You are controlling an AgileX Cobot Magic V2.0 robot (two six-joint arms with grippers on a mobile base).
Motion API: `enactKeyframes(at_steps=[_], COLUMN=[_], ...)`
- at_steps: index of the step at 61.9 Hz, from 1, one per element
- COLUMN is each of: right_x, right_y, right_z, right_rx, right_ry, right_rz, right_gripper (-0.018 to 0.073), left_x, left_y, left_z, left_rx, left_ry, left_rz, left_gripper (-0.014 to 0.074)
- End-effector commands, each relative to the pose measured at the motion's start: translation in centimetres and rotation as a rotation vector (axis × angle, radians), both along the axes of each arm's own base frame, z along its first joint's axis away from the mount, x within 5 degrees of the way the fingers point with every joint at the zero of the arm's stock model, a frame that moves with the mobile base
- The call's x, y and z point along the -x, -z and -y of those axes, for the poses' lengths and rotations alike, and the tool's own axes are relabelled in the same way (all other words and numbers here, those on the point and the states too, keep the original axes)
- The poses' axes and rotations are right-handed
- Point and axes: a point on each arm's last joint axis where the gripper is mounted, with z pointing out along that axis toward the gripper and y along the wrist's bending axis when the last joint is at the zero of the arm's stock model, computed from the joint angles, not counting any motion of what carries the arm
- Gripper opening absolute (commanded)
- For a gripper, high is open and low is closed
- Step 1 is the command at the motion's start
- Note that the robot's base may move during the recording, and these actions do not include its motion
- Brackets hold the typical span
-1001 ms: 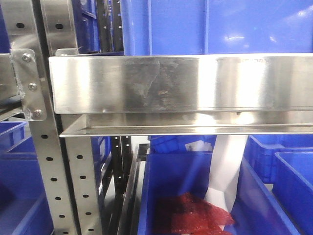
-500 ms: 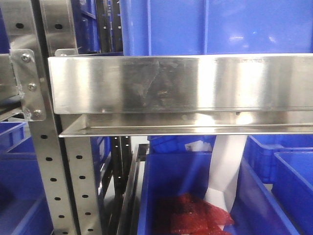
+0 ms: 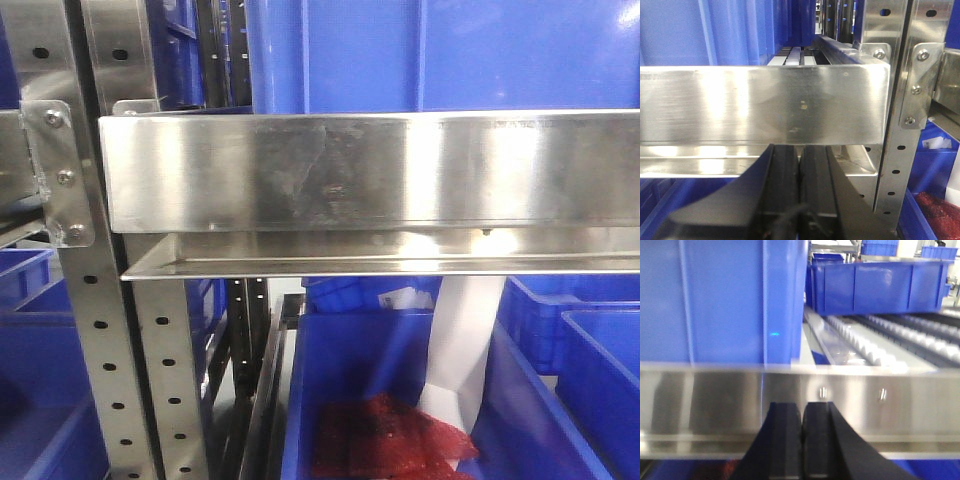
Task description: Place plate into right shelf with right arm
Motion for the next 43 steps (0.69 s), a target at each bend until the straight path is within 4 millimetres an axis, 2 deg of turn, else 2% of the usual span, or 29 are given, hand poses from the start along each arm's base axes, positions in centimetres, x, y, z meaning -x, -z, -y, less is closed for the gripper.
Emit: enactKeyframes(at_steps=[1, 43], right_x=[0.03, -0.01], right_y=[-0.32, 0.03], right_z=[0.10, 0.08], right_rx=[0.016, 0.018], right_ry=[0.014, 0.012], right_rz=[0.140, 0.102], right_gripper=[0.0028, 0.0028], left_x=[0.06, 0.06], left_y=[-0.67, -0.67], left_z=[-0.13, -0.13], left_rx=[0.009, 0.009], left_ry=[-0.013, -0.013], left_rz=[0.090, 0.090], left_gripper=[-0.0047, -0.0047])
